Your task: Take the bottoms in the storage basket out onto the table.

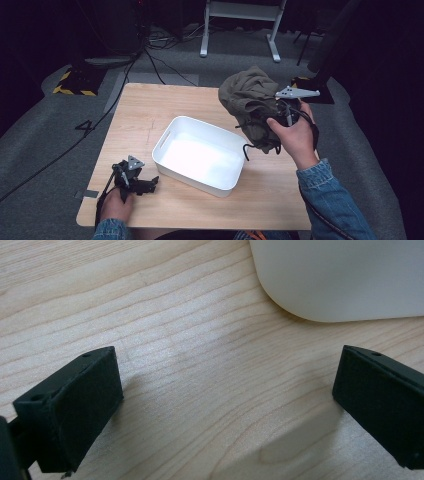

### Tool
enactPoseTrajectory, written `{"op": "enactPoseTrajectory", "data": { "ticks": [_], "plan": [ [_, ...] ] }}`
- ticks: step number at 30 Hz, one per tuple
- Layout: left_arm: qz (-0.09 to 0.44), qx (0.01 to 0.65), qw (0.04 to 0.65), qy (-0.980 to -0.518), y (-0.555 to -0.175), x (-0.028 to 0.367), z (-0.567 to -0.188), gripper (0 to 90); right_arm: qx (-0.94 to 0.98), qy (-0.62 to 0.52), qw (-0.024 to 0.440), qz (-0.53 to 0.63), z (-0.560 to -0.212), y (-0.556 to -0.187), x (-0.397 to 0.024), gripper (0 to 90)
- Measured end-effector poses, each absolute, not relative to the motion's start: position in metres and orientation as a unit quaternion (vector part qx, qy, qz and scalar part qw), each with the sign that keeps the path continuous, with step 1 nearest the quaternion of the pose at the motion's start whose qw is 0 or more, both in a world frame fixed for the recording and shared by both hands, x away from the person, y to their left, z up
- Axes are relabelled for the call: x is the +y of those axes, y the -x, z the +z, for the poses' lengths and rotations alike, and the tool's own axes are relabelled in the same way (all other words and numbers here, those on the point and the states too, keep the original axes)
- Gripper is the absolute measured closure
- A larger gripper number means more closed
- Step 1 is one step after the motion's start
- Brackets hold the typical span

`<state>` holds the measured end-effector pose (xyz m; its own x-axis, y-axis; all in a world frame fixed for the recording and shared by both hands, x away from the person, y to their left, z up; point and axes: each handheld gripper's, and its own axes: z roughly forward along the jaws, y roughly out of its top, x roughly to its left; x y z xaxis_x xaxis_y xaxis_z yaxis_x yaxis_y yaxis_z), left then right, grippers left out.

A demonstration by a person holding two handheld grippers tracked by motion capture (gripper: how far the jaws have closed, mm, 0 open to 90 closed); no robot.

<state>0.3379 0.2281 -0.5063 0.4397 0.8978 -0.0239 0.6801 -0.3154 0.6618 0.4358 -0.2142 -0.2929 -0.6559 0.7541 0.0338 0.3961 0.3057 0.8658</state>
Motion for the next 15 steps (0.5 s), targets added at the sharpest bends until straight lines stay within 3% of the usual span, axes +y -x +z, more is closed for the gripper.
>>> {"op": "enactPoseTrajectory", "data": {
  "ticks": [15],
  "plan": [
    [0.178,0.499,0.306,-0.791,-0.338,0.228,-0.506,0.0,0.761,-0.432,0.215,0.434,-0.303,-0.451,-0.269,60.9]
  ]
}}
